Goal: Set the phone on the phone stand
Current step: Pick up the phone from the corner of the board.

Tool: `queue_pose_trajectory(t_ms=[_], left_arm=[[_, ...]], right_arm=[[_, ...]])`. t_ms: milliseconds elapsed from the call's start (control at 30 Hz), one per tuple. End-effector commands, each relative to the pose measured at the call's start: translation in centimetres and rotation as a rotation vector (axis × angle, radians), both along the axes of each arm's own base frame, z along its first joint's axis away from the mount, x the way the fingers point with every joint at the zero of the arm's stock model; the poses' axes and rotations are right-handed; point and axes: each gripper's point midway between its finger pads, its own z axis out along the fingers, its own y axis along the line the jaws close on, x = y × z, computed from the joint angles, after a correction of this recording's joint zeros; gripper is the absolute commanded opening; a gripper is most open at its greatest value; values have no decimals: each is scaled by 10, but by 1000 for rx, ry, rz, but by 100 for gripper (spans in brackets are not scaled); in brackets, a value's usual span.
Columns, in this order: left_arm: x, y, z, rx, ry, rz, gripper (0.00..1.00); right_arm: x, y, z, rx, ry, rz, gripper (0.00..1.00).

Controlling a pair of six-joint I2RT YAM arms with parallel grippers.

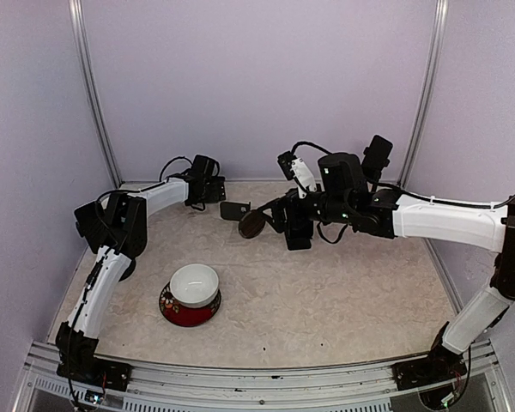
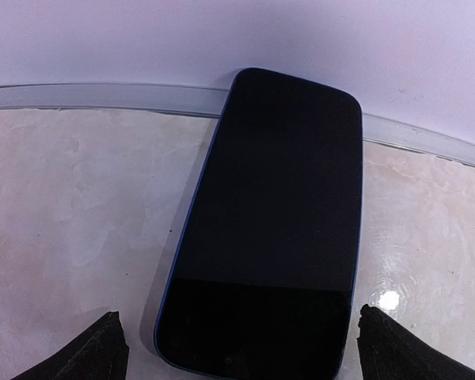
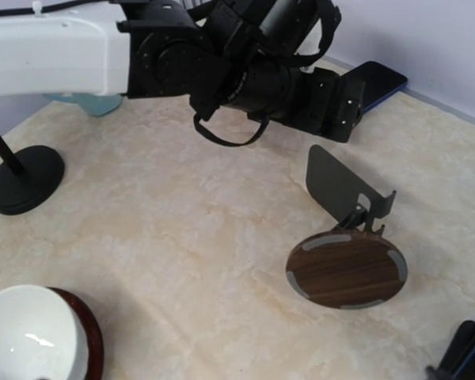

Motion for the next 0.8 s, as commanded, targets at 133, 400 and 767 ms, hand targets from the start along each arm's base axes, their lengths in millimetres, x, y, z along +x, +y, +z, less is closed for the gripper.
queue_pose_trajectory(t_ms=[133, 400, 767], left_arm=[[5, -20, 12, -23, -24, -128, 99], [4, -19, 5, -39, -1, -154, 99], [5, -13, 2, -42, 11, -146, 95]], right_arm=[[2, 0, 6, 18, -3, -7, 100], [2, 2, 6, 28, 1, -2, 100], [-1, -2, 8, 29, -2, -7, 100]])
